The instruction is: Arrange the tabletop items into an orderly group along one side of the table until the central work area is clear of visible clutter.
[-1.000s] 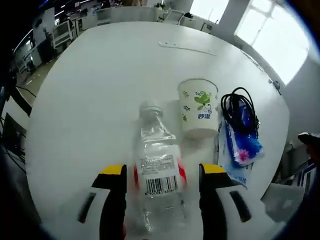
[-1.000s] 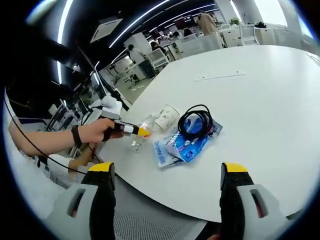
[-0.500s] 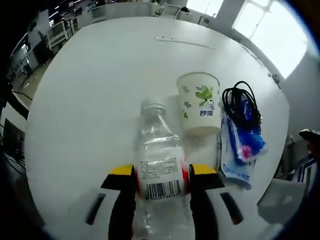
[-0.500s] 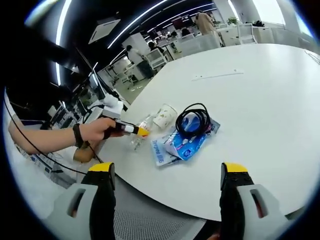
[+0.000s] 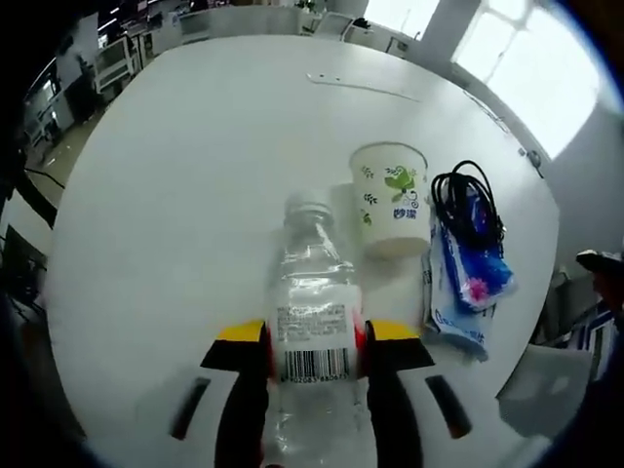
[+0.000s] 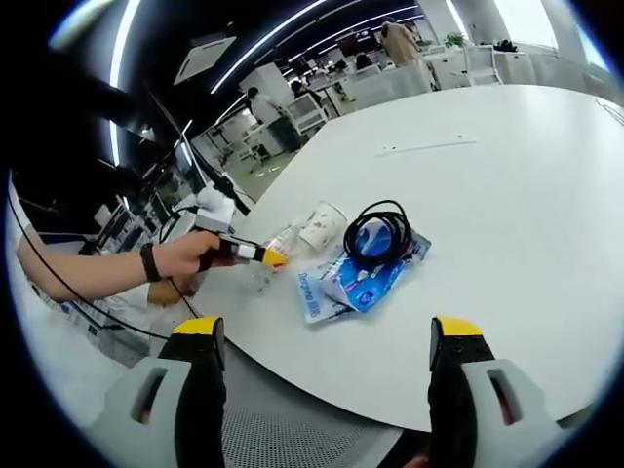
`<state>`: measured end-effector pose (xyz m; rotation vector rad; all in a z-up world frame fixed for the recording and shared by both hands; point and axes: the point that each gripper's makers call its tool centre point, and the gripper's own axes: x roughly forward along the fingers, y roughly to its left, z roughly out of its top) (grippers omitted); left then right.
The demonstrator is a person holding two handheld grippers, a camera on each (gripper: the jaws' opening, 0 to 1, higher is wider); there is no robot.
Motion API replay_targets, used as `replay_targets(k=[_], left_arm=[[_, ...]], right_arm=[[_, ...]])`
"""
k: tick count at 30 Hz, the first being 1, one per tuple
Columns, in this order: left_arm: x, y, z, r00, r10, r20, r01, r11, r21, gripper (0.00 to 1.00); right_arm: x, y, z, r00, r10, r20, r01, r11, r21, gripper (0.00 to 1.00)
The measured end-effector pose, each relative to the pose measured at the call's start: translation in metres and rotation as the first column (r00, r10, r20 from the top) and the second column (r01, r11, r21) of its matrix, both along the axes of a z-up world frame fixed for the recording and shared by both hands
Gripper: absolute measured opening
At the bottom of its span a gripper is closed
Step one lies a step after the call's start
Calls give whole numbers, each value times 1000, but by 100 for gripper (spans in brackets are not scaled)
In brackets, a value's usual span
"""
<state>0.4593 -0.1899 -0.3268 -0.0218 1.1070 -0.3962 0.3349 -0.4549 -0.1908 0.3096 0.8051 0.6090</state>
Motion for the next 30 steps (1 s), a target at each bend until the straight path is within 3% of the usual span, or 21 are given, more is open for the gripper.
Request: replay_targets(k=[30], left_arm=[[-9, 13, 11, 999, 13, 46, -14, 1000, 7, 37]], right_arm=[[-1, 8, -1, 1000, 18, -1, -18, 1000, 6, 87]])
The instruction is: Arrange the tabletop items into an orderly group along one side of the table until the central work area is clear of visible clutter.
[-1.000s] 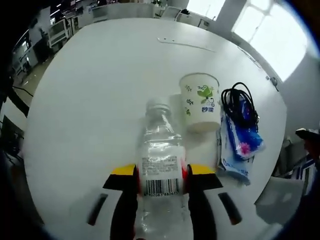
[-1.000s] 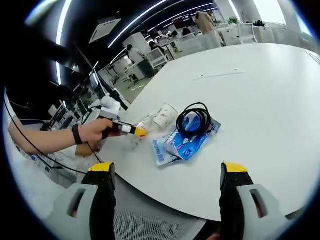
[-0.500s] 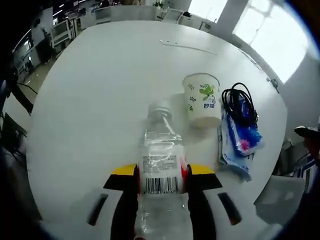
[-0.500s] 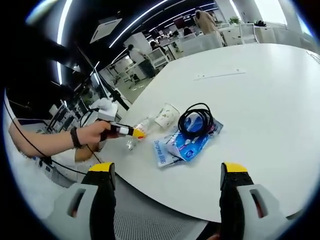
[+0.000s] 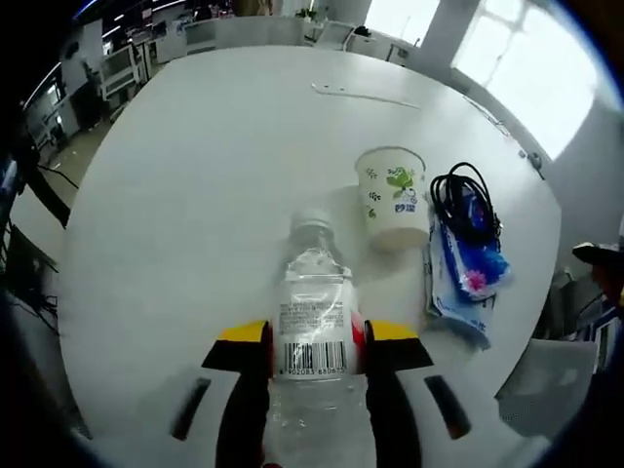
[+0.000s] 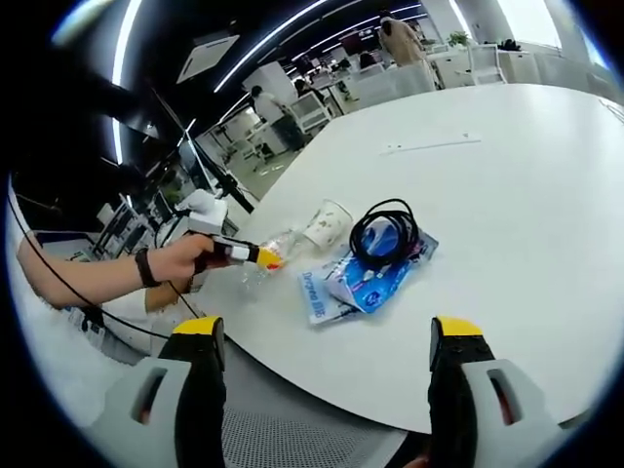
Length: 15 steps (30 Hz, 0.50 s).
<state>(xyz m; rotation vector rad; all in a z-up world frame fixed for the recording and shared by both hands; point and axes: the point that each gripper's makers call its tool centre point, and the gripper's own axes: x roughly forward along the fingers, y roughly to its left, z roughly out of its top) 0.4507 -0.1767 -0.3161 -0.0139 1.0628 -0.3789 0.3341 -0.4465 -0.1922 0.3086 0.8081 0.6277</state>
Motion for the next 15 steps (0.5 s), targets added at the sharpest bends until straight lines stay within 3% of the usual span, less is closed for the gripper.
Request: replay_targets(k=[12, 15], left_arm=[[-12, -1, -2, 1000, -4, -18, 4, 1000, 15, 37], [-15, 0, -2, 999, 26, -28, -25, 1000, 17, 39]], right_arm=[[2, 0, 2, 1000, -2, 1, 2, 1000, 1, 87], [3, 0, 2, 1000, -2, 0, 2, 1000, 2, 87]])
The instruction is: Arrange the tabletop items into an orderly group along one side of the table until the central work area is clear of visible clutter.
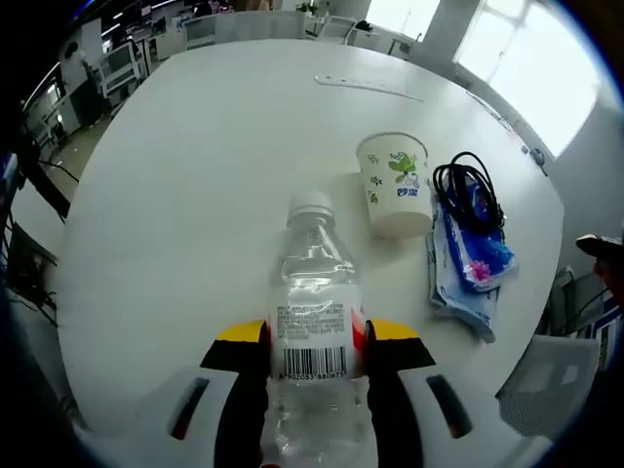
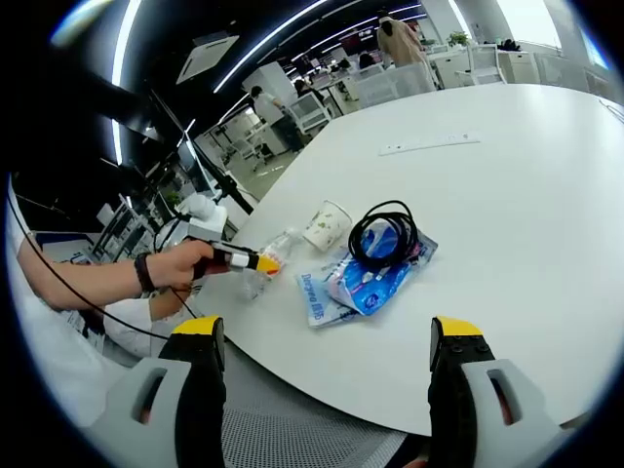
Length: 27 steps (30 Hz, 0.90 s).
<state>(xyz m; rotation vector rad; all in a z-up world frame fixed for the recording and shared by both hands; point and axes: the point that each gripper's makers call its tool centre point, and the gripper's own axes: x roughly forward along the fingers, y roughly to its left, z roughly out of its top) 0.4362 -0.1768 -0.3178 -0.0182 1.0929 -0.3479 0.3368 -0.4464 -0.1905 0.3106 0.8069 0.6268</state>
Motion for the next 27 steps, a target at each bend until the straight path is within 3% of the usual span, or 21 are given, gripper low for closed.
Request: replay_targets(k=[5, 10, 24, 27], left_arm=[[-4, -2, -1, 999, -1, -36, 1, 1000, 2, 41], [-1, -7, -3, 997, 31, -66, -34, 999, -34, 55], [21, -8, -8, 998, 0, -66, 1, 1000, 13, 50], [19, -11, -9, 997, 3, -74, -4, 1000, -8, 43]], right_arm=[[1, -1, 0, 1000, -1, -2, 1, 1000, 1, 87], [0, -1, -2, 1000, -2, -4, 2, 1000, 1, 87], [-4, -9, -6, 1000, -23, -14, 23, 1000, 1, 87], [-4, -10, -7, 1000, -26, -15, 26, 1000, 0, 87]])
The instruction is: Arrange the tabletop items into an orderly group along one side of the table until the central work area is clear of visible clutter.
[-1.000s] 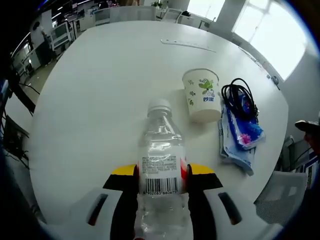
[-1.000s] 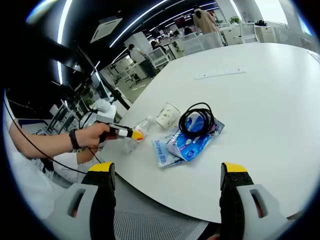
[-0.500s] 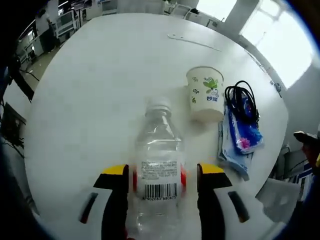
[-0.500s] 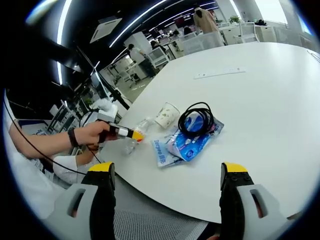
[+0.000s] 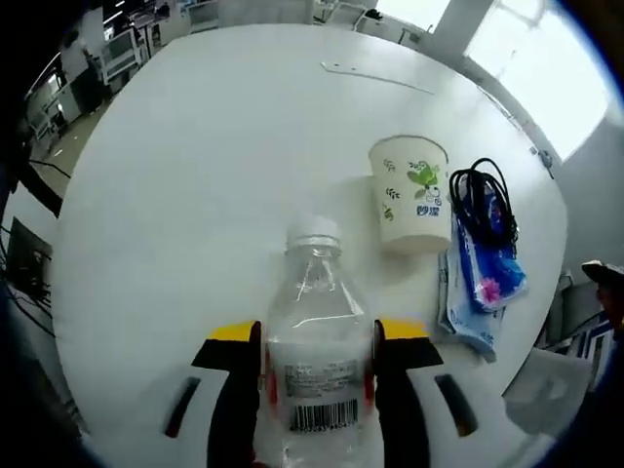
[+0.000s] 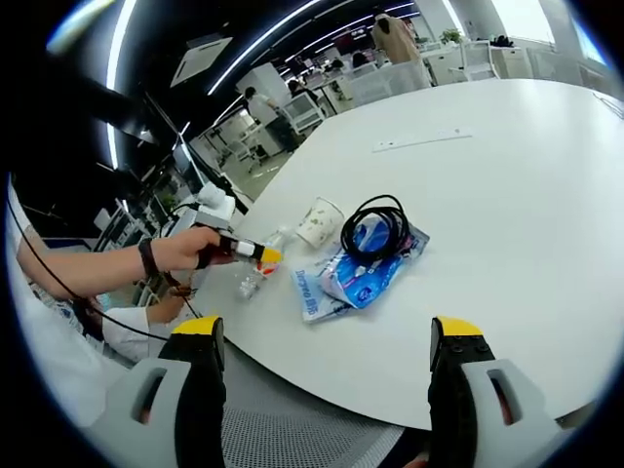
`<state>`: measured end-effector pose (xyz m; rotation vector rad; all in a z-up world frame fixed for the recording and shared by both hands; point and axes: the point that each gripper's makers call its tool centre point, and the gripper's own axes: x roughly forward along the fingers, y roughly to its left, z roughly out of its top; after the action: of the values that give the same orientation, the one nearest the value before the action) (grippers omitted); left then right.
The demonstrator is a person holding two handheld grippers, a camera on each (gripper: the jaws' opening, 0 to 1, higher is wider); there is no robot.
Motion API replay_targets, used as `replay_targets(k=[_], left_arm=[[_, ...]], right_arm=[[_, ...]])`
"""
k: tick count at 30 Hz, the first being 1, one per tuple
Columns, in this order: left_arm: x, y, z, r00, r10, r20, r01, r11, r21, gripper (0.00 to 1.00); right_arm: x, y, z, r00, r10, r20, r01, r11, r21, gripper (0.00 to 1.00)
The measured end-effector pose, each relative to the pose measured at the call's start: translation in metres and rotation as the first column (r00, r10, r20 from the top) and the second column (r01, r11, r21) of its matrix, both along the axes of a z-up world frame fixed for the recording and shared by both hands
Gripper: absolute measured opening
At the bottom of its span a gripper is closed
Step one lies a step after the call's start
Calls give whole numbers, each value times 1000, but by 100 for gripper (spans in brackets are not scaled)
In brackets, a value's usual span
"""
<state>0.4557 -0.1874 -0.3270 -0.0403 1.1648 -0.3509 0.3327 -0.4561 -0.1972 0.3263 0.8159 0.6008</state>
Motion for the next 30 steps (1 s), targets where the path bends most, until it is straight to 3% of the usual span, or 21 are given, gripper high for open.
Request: replay_targets(k=[7, 30], left_arm=[[-3, 0, 3, 999, -35, 9, 35, 999, 25, 39], [8, 9, 51, 987, -17, 162, 16, 1000, 8, 38]], right_arm=[[-1, 0, -1, 1000, 2, -3, -2, 1000, -2, 87], [2, 7, 1, 1000, 18, 9, -18, 1000, 9, 87]])
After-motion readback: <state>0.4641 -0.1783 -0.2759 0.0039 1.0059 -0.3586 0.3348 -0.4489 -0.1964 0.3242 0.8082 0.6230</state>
